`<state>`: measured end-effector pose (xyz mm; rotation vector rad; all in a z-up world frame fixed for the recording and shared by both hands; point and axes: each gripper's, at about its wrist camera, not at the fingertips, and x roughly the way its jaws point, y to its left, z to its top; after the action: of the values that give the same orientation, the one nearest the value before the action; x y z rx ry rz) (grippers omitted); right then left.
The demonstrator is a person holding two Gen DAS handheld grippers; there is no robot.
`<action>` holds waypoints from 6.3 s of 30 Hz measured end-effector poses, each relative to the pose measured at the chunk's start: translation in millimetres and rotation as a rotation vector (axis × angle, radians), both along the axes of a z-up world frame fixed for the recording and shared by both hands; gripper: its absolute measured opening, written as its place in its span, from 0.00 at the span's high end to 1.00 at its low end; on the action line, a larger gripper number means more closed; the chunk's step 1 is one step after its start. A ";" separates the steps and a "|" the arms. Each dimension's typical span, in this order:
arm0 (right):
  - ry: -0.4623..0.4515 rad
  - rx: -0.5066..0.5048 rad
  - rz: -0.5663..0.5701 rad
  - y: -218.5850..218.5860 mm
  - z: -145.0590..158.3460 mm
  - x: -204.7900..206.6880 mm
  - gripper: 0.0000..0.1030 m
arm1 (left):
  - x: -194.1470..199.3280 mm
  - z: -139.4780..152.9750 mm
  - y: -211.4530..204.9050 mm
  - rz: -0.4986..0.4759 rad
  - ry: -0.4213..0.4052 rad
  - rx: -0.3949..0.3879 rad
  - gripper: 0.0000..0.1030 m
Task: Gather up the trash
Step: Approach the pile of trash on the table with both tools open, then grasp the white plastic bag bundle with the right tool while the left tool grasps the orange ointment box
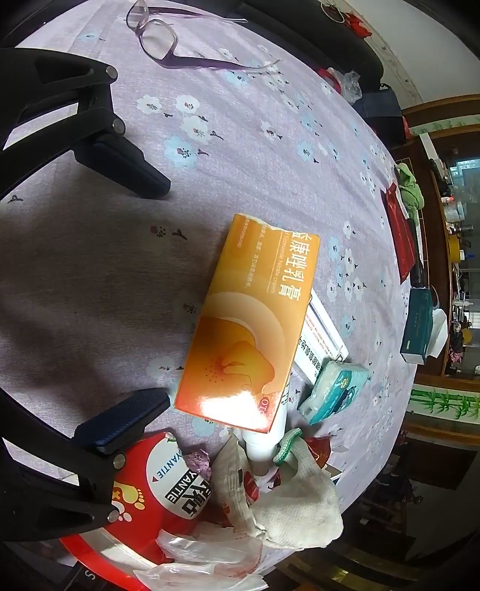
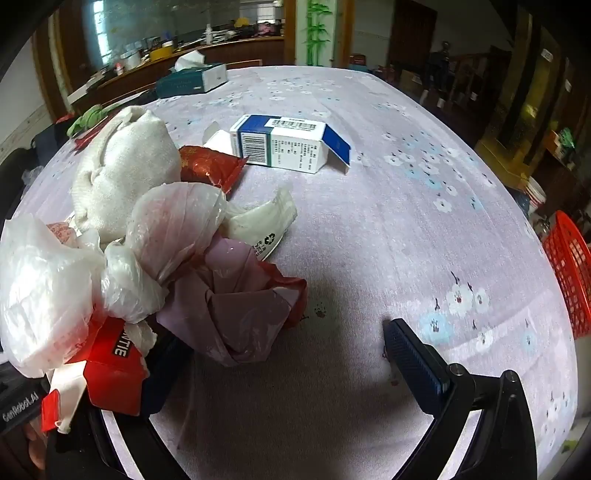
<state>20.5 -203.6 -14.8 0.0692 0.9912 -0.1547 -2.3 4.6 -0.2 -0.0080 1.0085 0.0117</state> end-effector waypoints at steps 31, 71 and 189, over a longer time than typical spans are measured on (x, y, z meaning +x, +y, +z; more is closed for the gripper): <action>-0.386 -0.097 0.087 -51.1 69.1 -154.8 0.00 | -170.7 73.5 -46.8 0.002 -0.512 0.017 0.00; -0.389 -0.021 0.098 -57.8 64.4 -161.0 0.02 | -175.2 65.8 -70.6 -0.053 -0.500 0.053 0.00; -0.270 0.436 0.325 -36.9 78.5 -88.9 0.50 | -67.6 50.5 -11.6 -0.370 -0.118 -0.152 0.23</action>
<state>-68.4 -240.4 63.7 0.3179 0.7400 0.3634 -69.9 -7.0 50.3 0.0392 0.8787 -0.3993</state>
